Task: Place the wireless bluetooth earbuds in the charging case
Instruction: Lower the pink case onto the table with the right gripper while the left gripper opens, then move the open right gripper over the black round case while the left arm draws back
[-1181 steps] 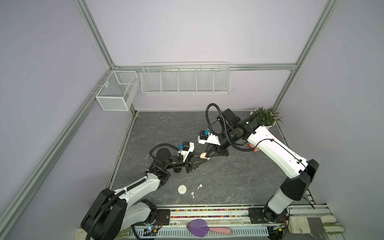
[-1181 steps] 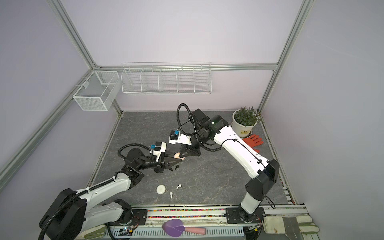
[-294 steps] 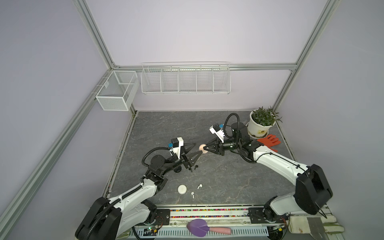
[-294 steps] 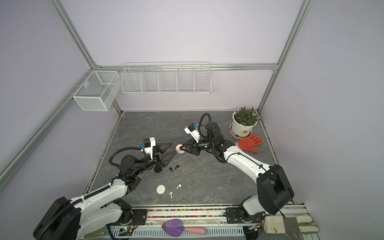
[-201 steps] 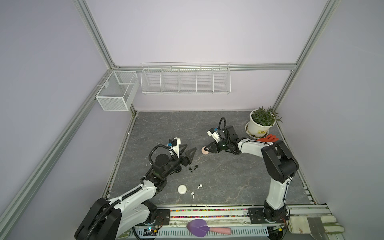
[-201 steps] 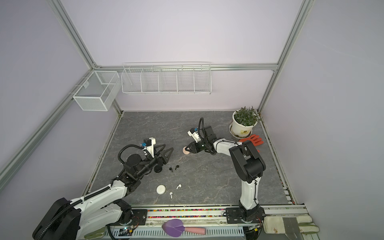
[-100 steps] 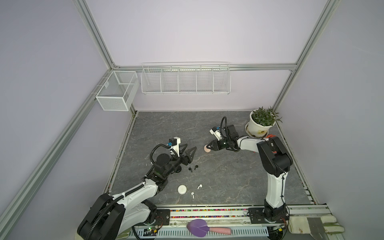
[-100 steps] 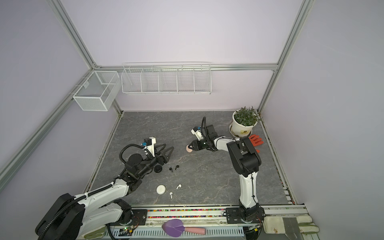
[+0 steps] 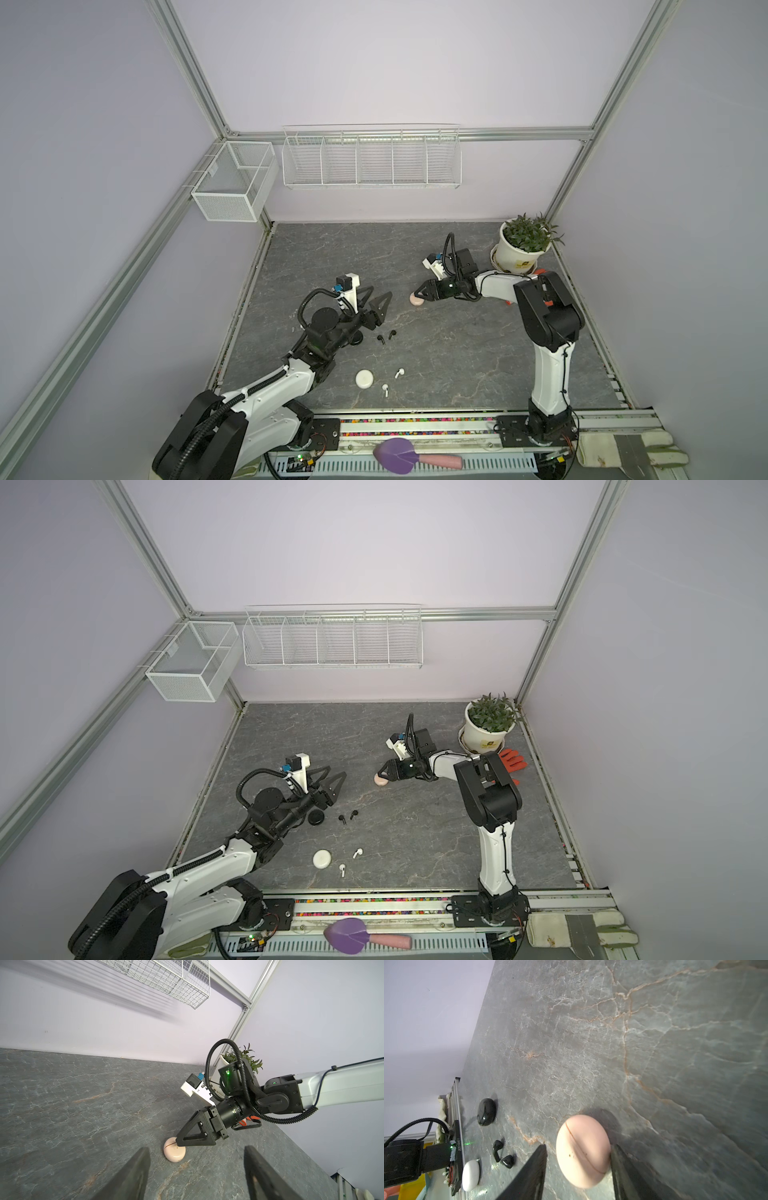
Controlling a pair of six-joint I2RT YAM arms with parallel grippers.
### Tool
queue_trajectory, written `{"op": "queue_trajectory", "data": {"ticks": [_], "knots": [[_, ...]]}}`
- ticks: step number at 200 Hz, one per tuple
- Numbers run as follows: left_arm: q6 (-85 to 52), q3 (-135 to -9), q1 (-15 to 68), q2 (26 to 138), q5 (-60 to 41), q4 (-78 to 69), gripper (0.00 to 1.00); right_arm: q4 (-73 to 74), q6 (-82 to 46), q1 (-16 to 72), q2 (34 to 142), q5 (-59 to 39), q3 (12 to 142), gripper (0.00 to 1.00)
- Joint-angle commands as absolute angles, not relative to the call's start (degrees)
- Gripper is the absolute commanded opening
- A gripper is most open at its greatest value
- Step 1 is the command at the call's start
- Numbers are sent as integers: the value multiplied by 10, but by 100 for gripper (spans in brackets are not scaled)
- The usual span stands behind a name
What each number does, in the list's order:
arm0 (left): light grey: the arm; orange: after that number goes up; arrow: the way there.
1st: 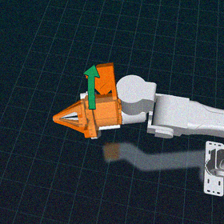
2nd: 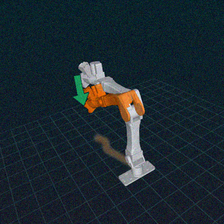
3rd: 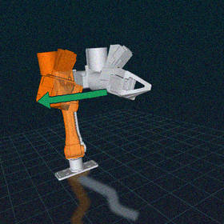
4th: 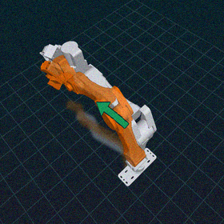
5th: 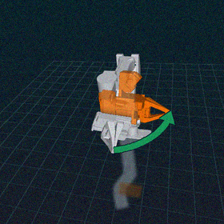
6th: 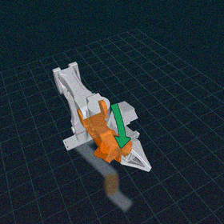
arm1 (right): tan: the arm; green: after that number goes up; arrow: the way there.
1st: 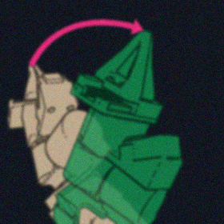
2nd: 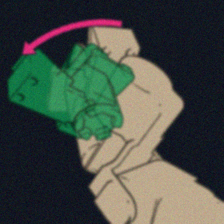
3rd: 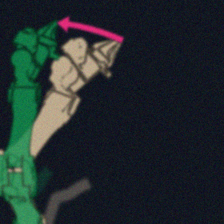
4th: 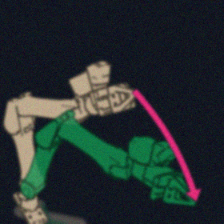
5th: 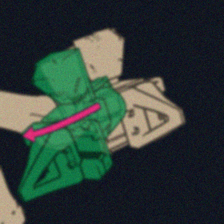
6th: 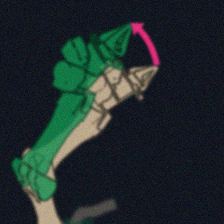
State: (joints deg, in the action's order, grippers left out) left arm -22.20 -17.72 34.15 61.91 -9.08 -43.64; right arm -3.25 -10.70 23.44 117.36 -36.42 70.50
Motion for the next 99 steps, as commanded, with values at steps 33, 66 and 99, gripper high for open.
{"op": "queue_trajectory", "data": {"ticks": [33, 66, 99], "knots": [[-236, -169, 341, 597, -84, -403, 73, -145, -92, 242, 1090, -262, 704, 55], [-261, -183, 341, 557, -55, -309, 73, -155, -109, 289, 1025, -201, 646, 52], [-283, -171, 341, 535, -10, -251, 69, -121, -128, 347, 1034, -215, 636, 54]]}}
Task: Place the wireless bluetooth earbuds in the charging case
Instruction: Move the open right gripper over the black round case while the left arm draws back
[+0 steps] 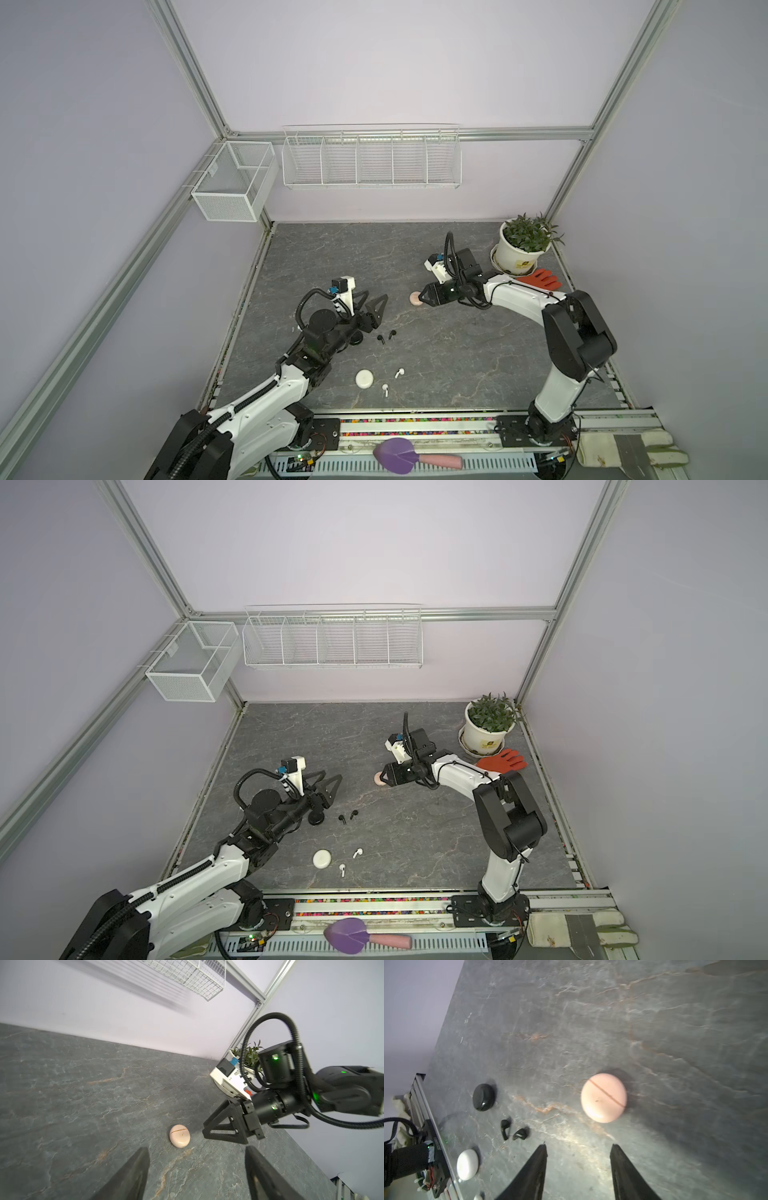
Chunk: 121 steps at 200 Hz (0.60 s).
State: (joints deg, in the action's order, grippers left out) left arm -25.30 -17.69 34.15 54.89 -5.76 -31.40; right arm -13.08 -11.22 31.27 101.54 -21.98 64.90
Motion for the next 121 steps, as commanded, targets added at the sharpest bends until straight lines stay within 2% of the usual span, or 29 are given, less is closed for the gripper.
{"op": "queue_trajectory", "data": {"ticks": [1, 48, 121], "knots": [[-284, -170, 341, 534, -9, -250, 69, -121, -128, 347, 1034, -215, 636, 54], [-323, -181, 328, 506, 12, -155, 69, -120, -116, 363, 1091, -207, 669, 54], [-336, -170, 307, 485, 5, -135, 69, -132, -92, 360, 1113, -178, 693, 53]]}}
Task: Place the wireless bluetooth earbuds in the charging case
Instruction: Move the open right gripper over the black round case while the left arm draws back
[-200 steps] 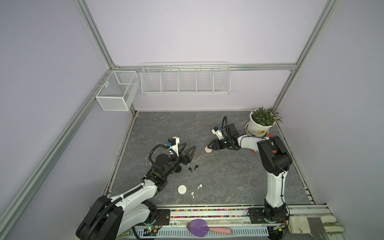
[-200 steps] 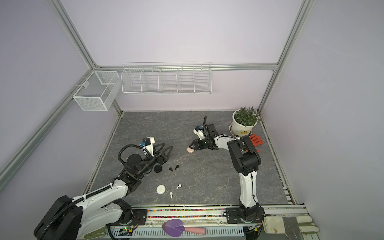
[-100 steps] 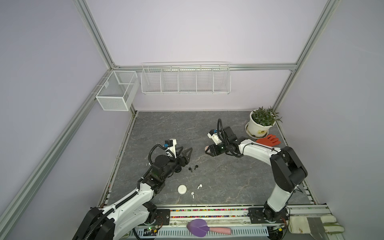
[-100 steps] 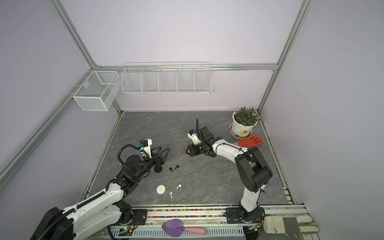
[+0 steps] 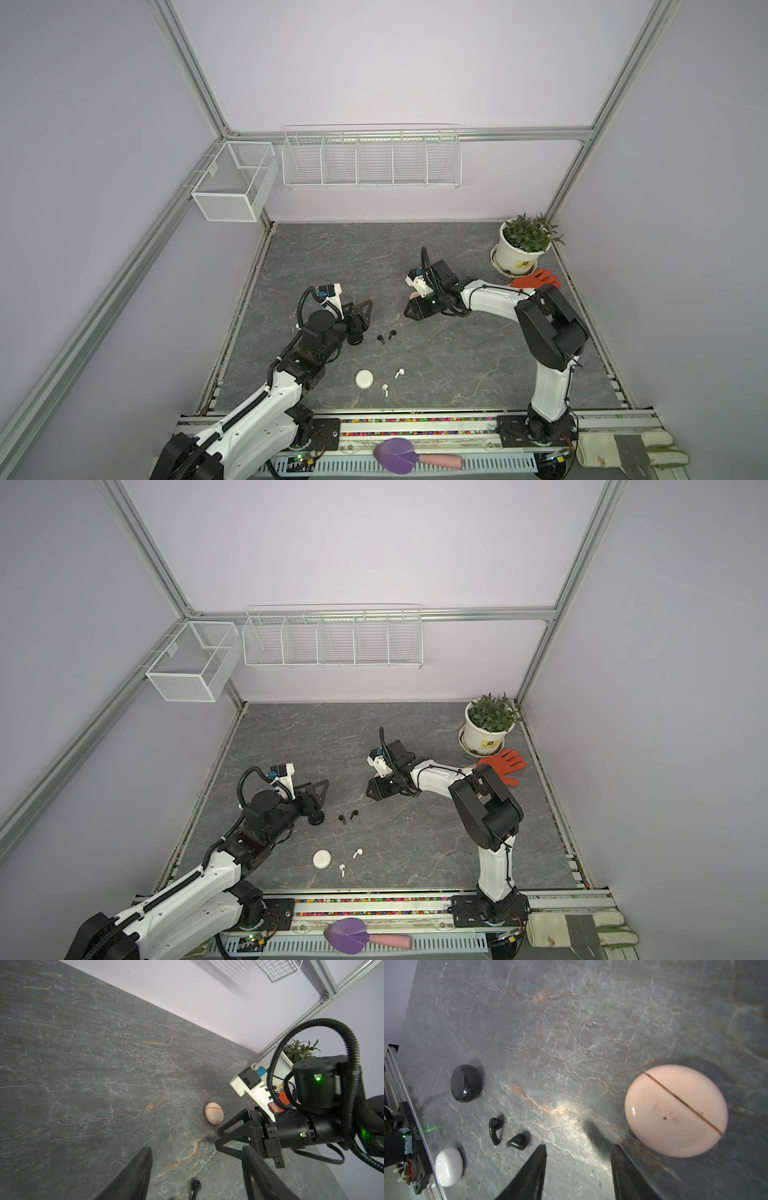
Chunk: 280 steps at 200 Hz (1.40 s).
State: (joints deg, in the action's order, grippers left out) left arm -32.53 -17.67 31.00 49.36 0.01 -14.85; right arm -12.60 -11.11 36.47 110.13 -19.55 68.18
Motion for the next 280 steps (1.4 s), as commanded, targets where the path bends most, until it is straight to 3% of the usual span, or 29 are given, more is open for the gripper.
{"op": "queue_trajectory", "data": {"ticks": [1, 106, 186, 242, 280], "knots": [[-336, -170, 307, 485, 5, -134, 69, -132, -92, 360, 1112, -178, 693, 53], [-337, -164, 306, 474, 10, -127, 69, -143, -70, 350, 1128, -171, 718, 52], [-373, -180, 273, 467, -3, -70, 69, -126, -6, 359, 1087, -187, 689, 58], [-393, -194, 237, 438, -9, 17, 69, -39, 159, 418, 1009, -275, 612, 65], [-429, -181, 156, 435, -63, 38, 69, 5, 269, 482, 1023, -301, 615, 74]]}}
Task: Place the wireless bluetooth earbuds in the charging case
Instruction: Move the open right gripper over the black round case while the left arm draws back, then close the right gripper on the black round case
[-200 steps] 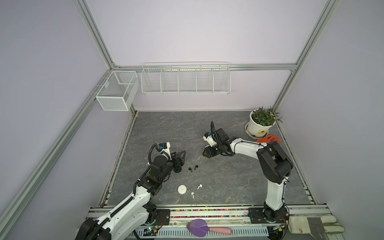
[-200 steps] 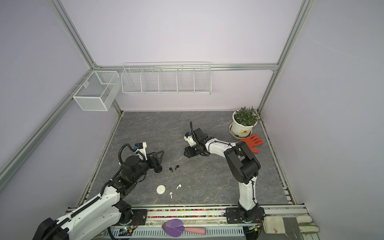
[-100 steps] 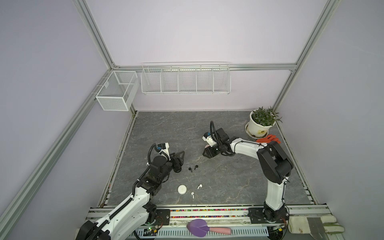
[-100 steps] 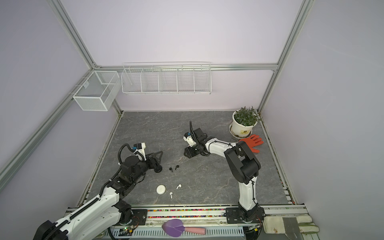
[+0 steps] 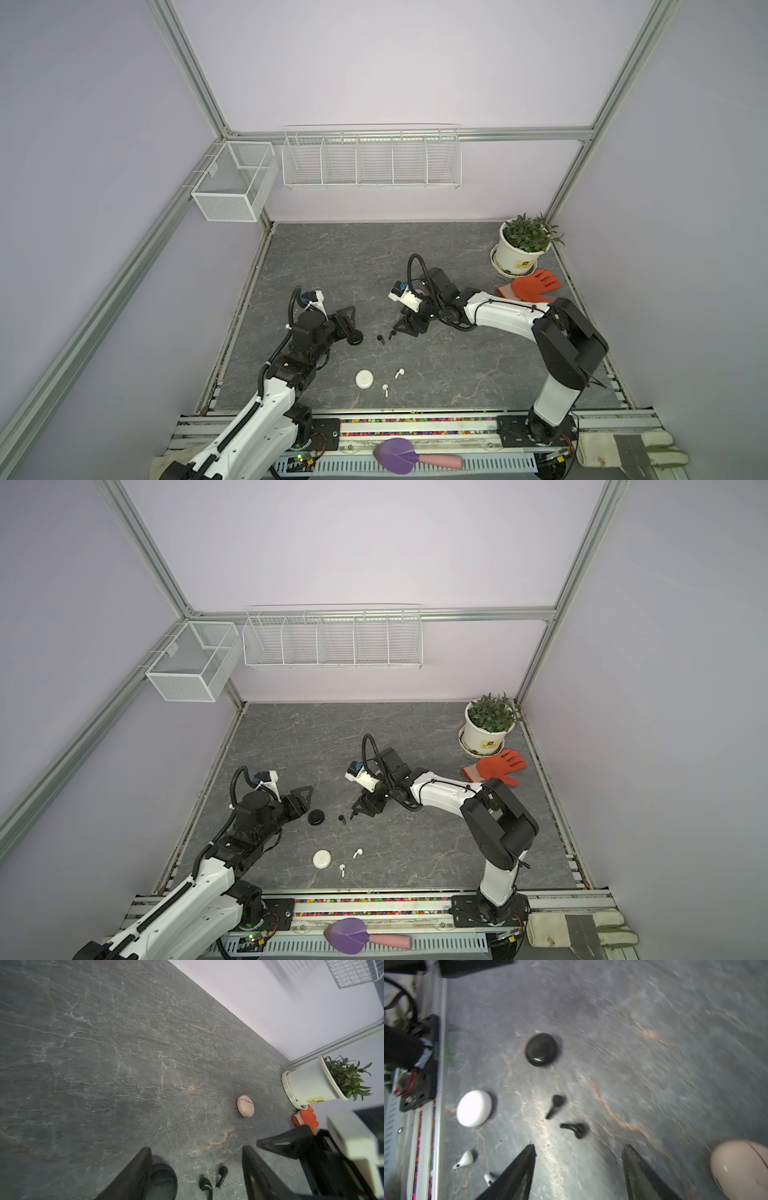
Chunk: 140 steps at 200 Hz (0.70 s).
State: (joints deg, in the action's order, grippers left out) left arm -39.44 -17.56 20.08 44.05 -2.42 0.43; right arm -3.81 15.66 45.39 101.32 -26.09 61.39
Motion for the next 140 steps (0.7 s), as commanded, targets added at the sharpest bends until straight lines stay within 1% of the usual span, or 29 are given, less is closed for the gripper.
{"op": "queue_trajectory", "data": {"ticks": [1, 23, 45, 81, 140], "knots": [[-430, -180, 153, 435, -66, 38, 69, 5, 270, 483, 1025, -301, 616, 74], [-446, -170, 102, 439, -104, 35, 69, -17, 295, 502, 1072, -309, 664, 75], [-449, -169, 75, 448, -120, 38, 69, -45, 329, 515, 1114, -308, 712, 75], [-457, -167, 55, 468, -131, 31, 69, -76, 352, 528, 1169, -314, 779, 75], [-462, -166, 35, 481, -140, 28, 69, -134, 369, 547, 1241, -293, 864, 74]]}}
